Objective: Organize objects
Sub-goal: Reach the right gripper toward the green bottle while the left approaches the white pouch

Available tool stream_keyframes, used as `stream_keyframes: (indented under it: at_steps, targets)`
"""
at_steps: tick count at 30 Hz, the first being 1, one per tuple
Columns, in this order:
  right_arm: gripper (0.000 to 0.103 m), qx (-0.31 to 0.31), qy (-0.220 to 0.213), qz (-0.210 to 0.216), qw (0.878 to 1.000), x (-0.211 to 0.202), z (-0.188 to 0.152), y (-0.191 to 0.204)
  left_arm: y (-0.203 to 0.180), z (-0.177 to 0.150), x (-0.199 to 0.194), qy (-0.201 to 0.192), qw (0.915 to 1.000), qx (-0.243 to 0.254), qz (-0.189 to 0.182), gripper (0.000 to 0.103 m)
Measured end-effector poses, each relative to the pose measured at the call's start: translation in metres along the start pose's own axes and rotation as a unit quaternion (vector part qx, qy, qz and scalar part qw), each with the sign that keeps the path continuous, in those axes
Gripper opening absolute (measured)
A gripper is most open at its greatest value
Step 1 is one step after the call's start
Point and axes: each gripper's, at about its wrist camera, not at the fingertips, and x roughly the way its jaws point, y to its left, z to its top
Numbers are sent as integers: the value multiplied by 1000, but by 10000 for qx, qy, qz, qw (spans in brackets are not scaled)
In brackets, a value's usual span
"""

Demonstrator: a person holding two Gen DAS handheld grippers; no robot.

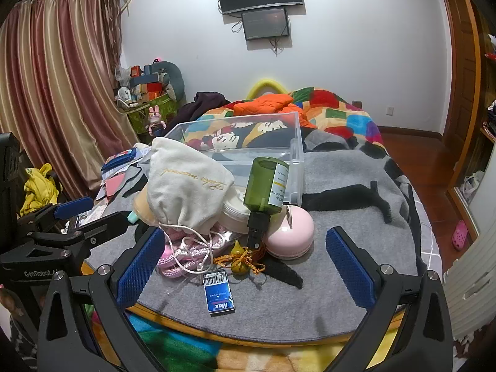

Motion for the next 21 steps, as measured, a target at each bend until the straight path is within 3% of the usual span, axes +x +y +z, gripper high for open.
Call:
stream_keyframes:
  at_steps: [21]
  targets:
    - [103, 70, 152, 64, 9998, 7, 1, -12, 3, -1, 7, 185, 9996, -27, 207, 103]
